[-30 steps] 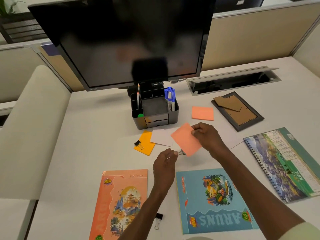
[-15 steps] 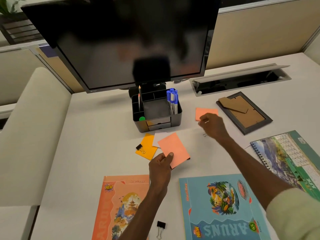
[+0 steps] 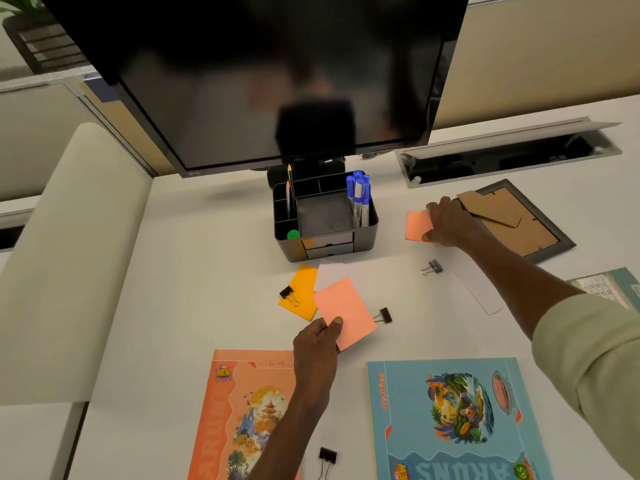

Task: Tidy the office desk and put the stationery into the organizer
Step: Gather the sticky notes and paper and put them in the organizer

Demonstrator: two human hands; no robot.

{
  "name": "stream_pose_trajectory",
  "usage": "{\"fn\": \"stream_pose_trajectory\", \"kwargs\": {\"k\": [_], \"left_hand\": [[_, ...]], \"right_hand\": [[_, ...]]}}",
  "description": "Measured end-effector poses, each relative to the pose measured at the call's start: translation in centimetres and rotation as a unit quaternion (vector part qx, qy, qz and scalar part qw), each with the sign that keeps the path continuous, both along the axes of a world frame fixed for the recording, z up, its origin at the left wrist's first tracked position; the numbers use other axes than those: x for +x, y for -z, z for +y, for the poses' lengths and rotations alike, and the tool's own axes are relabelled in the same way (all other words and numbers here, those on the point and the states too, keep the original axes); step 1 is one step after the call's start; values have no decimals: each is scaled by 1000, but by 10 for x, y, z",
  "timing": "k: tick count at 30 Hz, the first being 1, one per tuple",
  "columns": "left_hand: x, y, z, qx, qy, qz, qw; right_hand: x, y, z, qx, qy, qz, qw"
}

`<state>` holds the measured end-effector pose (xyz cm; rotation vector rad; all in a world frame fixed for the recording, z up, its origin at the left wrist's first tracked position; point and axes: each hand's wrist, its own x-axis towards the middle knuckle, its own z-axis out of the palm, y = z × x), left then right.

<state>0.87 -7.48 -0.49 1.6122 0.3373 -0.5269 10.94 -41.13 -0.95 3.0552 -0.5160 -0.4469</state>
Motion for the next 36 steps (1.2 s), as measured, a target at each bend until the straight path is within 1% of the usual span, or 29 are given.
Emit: {"fn": "stream_pose_trajectory", "kwargs": {"k": [3, 6, 11, 15, 18, 20, 23, 25, 28, 30, 33, 36], "left_hand": [[-2, 1, -1, 4, 2, 3, 1000], [-4, 0, -3, 11, -7, 7, 1000], [-4, -4, -3, 2, -17, 13, 1000], [-3, -6, -2, 1, -24, 3, 1000], [-2, -9, -2, -10, -28, -13, 999], [-3, -12, -3, -32, -23, -23, 999], [-8, -18, -4, -72, -22, -29, 997], [-11, -22, -5, -94, -20, -36, 995], [-16, -27, -2, -124, -13, -46, 991], [-18, -29, 2, -138, -10, -41, 990], [-20, -29, 8, -147, -5, -37, 988], [-19, -25, 13, -151, -11, -27, 988]], "right_hand": [[6, -3, -1, -6, 7, 3, 1000], [6, -3, 0, 9, 16, -69, 997], [-6, -14, 8, 108, 20, -153, 982], [-19, -49, 26, 172, 70, -204, 961], [-40, -77, 50, 235, 91, -253, 934], [-58, -90, 73, 302, 107, -281, 905], [-82, -89, 115, 437, 165, -272, 841], [-91, -79, 140, 477, 186, -250, 822], [-98, -61, 166, 480, 181, -247, 822], [-101, -50, 175, 463, 181, -241, 834], [-102, -40, 185, 429, 164, -219, 861], [-102, -36, 192, 424, 146, -204, 870]]}}
